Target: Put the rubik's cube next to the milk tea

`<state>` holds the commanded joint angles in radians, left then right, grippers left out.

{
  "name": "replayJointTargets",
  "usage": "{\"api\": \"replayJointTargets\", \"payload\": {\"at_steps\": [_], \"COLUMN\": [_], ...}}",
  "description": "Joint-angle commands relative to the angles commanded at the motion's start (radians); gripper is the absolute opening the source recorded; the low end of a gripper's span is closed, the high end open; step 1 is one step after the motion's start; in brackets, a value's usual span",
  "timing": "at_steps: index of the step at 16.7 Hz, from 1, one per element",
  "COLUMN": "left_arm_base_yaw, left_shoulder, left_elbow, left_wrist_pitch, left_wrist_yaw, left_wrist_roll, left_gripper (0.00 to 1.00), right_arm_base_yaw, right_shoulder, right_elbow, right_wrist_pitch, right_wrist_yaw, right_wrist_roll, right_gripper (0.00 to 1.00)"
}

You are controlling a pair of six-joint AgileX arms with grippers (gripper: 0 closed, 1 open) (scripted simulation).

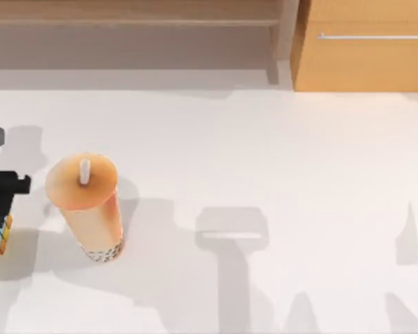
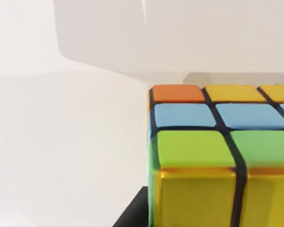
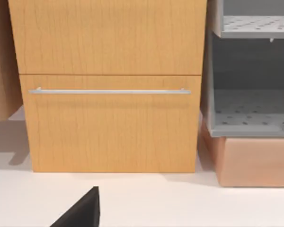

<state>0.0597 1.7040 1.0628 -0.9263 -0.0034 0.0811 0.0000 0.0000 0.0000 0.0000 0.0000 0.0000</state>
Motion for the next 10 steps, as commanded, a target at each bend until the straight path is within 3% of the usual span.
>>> {"api": "replayJointTargets", "payload": {"at_steps": [4, 10], "left_arm_base_yaw": [0.0, 0.0], "left_shoulder": [0.001, 0.001], "left_elbow": [-0.001, -0.001], "left_wrist_pitch": [0.0, 0.0], "left_wrist_yaw": [0.0, 0.0], "left_wrist_roll": [0.0, 0.0], "left_gripper": [0.0, 0.45], "right_arm_base_yaw": [0.0, 0.0], "right_shoulder": [0.0, 0.0], "right_elbow": [0.0, 0.0], "right_wrist_pitch": [0.0, 0.0], "right_wrist_yaw": [0.0, 0.0], "right_wrist_roll": [0.0, 0.0], "right_gripper": [1.0, 1.0]}}
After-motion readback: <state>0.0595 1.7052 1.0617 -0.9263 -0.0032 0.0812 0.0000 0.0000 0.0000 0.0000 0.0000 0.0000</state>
